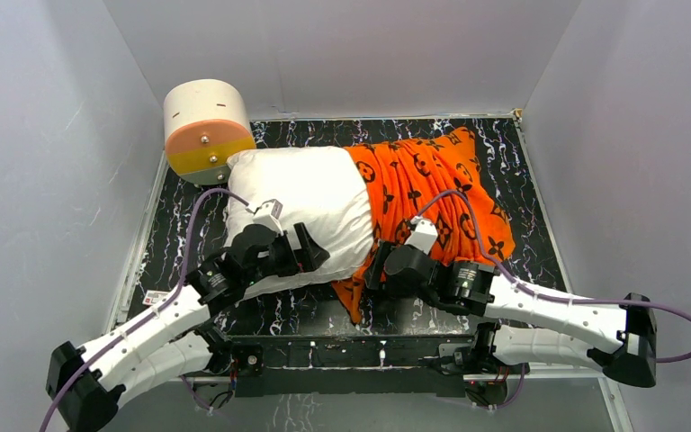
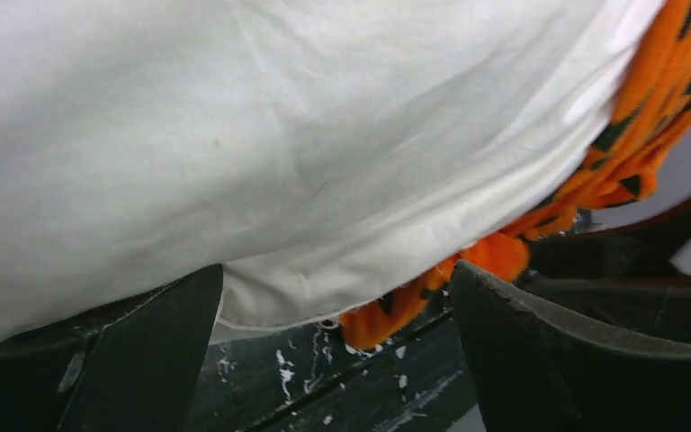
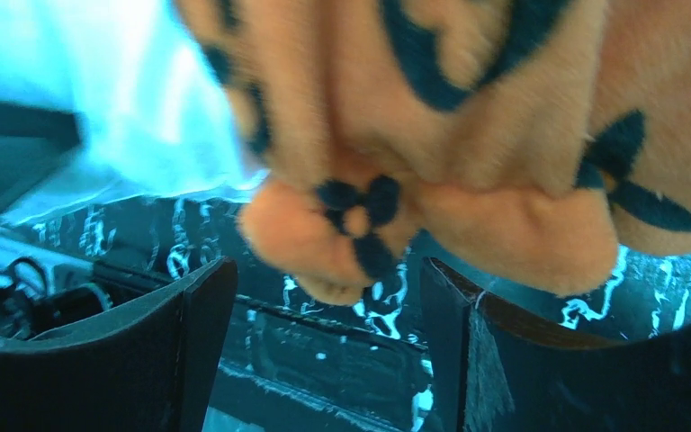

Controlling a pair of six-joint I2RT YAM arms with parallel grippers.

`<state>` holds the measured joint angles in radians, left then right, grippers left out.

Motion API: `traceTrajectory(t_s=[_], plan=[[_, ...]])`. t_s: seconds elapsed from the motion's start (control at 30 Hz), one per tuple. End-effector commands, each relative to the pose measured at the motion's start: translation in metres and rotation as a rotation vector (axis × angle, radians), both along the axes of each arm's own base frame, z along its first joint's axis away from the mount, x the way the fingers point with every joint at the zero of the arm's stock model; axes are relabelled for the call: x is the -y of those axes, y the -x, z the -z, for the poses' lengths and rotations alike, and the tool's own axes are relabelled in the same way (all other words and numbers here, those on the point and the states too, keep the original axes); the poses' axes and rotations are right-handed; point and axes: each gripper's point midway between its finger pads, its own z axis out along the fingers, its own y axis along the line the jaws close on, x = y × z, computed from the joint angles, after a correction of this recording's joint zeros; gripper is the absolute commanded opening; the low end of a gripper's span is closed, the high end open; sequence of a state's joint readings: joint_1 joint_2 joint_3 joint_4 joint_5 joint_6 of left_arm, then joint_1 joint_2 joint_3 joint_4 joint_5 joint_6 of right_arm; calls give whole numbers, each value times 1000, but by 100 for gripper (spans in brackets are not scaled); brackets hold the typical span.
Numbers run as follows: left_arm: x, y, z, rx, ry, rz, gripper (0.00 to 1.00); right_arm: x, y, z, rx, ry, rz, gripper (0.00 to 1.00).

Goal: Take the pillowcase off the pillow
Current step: Remove the pillow from the pillowcase.

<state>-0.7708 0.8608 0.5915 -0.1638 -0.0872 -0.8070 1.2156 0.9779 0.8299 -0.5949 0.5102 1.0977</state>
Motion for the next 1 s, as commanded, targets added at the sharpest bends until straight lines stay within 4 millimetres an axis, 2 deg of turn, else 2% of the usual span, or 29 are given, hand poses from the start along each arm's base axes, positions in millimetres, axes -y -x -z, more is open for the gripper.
traceTrajectory(t_s=[0.0, 0.07, 0.13, 0.23, 0.3, 0.37, 0.43, 0.5, 0.53, 0.57, 0.67, 0.73, 0.87, 0.97], plan=[[0, 17, -33, -8, 61, 50, 98, 2, -20, 5, 36, -140, 192, 78], [3, 31, -46, -32, 98, 101, 98, -2, -33, -3, 108, -231, 238, 69], [4, 44, -52, -69, 125, 139, 98, -7, -43, -13, 176, -282, 251, 65], [8, 65, -61, -101, 186, 216, 98, -8, -50, -19, 201, -270, 270, 64], [4, 72, -59, -121, 215, 204, 98, -9, -51, -18, 190, -229, 262, 57], [-1, 70, -50, -134, 233, 147, 98, -18, -49, -21, 172, -229, 228, 54], [-4, 68, -39, -160, 265, 87, 98, -24, -48, -21, 159, -246, 212, 57], [2, 65, -36, -173, 340, 64, 98, -24, -50, -18, 154, -265, 237, 63], [9, 63, -39, -171, 393, 71, 98, -23, -51, -16, 151, -274, 253, 62], [14, 62, -40, -169, 431, 85, 98, -21, -51, -13, 146, -279, 267, 56], [26, 60, -36, -202, 444, 108, 98, -20, -52, -13, 142, -310, 282, 25], [31, 58, -28, -243, 411, 115, 98, -21, -52, -13, 142, -319, 281, 13], [36, 46, -7, -296, 396, 47, 98, -26, -52, -12, 138, -299, 264, 12], [36, 27, -2, -260, 493, -74, 98, -32, -51, -10, 121, -282, 239, 12]])
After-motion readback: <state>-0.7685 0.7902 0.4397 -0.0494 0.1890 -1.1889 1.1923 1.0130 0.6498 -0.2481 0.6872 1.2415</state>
